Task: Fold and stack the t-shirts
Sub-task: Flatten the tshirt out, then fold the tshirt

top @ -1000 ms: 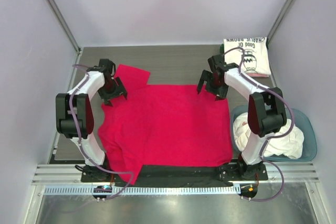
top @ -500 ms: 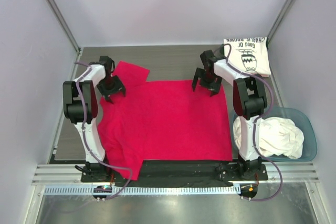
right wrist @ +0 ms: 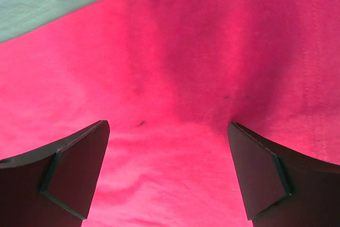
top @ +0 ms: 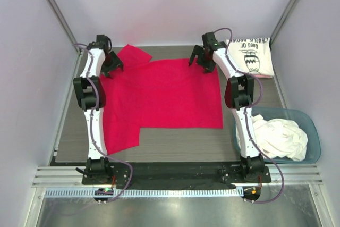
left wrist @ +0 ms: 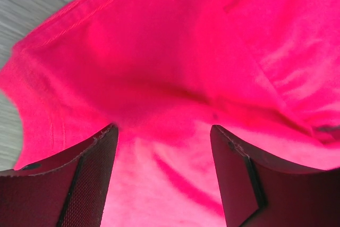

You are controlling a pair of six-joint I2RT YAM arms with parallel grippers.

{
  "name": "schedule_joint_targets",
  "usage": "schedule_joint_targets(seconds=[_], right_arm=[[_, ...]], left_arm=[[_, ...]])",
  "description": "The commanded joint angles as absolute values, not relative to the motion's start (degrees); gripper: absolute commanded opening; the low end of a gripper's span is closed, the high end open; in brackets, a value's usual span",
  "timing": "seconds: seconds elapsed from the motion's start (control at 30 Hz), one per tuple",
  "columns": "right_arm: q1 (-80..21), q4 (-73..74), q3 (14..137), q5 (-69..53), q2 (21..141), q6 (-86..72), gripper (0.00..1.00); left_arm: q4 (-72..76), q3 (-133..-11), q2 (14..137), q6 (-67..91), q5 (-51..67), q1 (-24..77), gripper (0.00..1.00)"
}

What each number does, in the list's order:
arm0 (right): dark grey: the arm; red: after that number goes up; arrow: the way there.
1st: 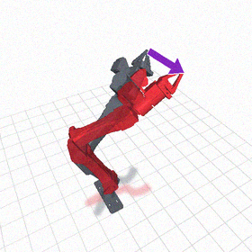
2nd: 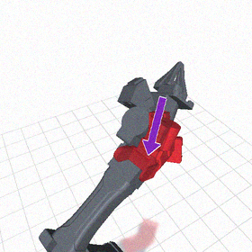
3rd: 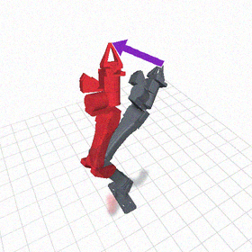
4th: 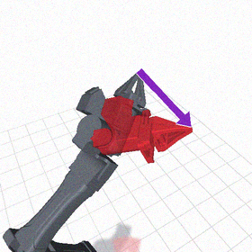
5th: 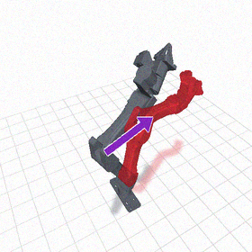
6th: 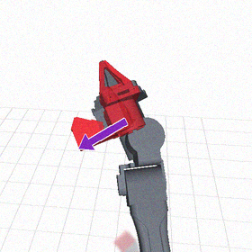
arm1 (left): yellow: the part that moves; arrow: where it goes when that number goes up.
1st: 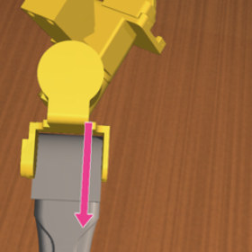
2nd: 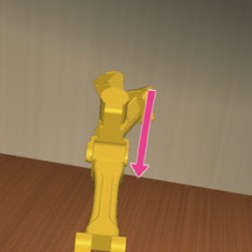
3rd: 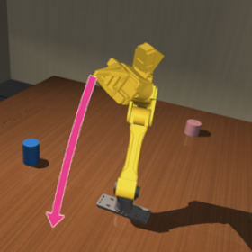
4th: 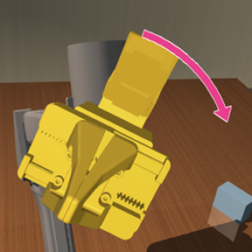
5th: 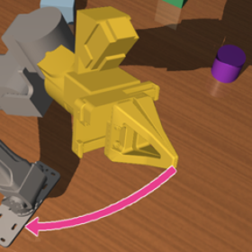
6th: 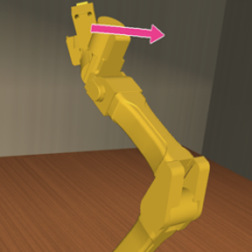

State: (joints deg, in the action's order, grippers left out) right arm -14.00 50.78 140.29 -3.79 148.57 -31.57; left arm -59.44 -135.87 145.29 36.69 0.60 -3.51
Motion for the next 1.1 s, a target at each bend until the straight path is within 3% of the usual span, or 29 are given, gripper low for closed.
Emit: schedule_joint_targets(seconds=[0.0,0.3,0.5,0.57,0.6,0.83,1.07], right_arm=[[-14.1,44.7,142.1,-9.0,143.7,-30.9,1.0],[-16.0,40.9,120.5,-7.7,119.2,-30.8,1.0],[-18.9,35.0,91.2,-5.2,93.4,-31.8,1.0],[-19.9,32.8,79.6,-4.0,83.4,-34.2,1.0],[-20.0,32.4,76.2,-4.1,80.7,-34.9,1.0],[-20.9,32.5,53.2,-4.7,59.0,-43.3,1.0],[-21.0,37.4,48.6,-5.0,53.0,-44.9,1.0]], left_arm=[[-60.9,-140.1,139.8,37.4,3.2,-4.5,0.73],[-56.7,-108.1,105.9,36.0,-2.6,-4.5,0.8],[-54.6,-71.6,81.7,41.5,-5.9,-4.7,0.87],[-53.2,-63.5,73.2,46.2,-4.3,-4.5,1.0],[-53.6,-57.9,70.5,48.2,-4.8,-4.4,1.0],[-62.6,-45.8,59.9,61.7,-16.6,4.3,1.0],[-62.5,-37.3,54.3,71.0,-16.4,8.5,0.88]])
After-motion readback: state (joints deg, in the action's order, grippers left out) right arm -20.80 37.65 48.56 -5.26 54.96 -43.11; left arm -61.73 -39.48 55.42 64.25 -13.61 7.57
